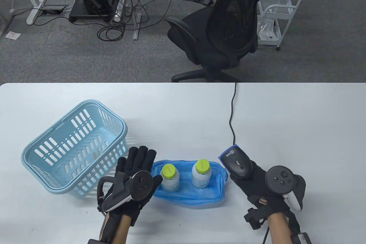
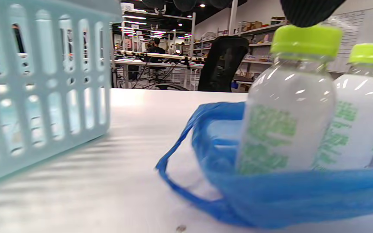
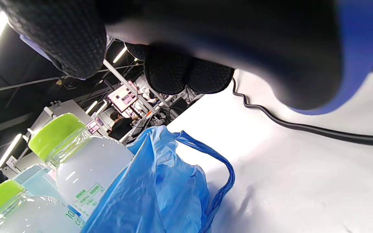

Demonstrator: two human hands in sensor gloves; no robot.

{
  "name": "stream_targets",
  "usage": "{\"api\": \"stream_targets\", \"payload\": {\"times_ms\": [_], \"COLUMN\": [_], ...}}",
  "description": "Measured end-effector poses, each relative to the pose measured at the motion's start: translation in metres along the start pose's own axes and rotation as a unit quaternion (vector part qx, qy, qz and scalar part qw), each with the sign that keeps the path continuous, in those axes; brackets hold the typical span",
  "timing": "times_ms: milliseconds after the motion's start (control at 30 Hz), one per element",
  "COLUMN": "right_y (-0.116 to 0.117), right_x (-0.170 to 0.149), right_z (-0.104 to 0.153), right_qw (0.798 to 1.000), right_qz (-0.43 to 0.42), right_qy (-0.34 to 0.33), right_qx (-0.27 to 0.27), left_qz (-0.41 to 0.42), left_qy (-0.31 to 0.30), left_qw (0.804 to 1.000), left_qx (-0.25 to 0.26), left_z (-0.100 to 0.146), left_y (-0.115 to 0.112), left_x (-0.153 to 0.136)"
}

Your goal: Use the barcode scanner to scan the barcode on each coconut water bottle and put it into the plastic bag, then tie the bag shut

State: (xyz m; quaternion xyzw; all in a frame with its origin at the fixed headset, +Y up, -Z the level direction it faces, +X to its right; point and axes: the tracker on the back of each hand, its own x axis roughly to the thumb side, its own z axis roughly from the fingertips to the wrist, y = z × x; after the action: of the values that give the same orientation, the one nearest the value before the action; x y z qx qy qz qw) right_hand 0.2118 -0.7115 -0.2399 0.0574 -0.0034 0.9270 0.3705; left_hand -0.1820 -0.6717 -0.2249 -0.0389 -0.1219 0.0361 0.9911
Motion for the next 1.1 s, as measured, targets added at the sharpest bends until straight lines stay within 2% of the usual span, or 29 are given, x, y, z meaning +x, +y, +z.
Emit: {"api": "stream_targets", "payload": {"times_ms": [167,367,467,600,667,833,967,1100], "right_y": [0.004,0.006,-0.004,-0.031,-0.042,-0.063,-0.061,-0.054], "right_x": [0.001,0.004,0.007,0.007,0.004,-0.026,-0.06,-0.089], "right_z": [0.0,0.001,-0.005,-0.021,-0.033,-0.074,-0.097,-0.113], "right_qw": [1.0,0.999,0.998,0.99,0.986,0.962,0.943,0.928], "right_qz": [0.012,0.018,0.03,0.028,0.042,0.104,0.099,0.138], "right_qy": [0.0,0.017,0.041,0.116,0.131,0.234,0.309,0.341], "right_qx": [0.0,-0.024,-0.04,-0.081,-0.089,-0.096,-0.077,-0.065], "left_qz": [-0.008,-0.024,-0.022,-0.025,-0.025,-0.023,-0.025,-0.027], "left_qy": [0.013,0.028,0.035,0.045,0.049,0.054,0.054,0.057], "left_qw": [1.0,0.999,0.999,0.999,0.998,0.998,0.998,0.998], "left_qx": [-0.001,0.003,0.009,0.01,0.007,0.009,0.005,0.006], "left_z": [0.003,0.015,0.019,0.02,0.02,0.02,0.019,0.019], "left_y": [-0.025,-0.028,-0.027,-0.027,-0.027,-0.027,-0.027,-0.027], "left_x": [-0.007,-0.01,-0.013,-0.017,-0.018,-0.021,-0.021,-0.021]}}
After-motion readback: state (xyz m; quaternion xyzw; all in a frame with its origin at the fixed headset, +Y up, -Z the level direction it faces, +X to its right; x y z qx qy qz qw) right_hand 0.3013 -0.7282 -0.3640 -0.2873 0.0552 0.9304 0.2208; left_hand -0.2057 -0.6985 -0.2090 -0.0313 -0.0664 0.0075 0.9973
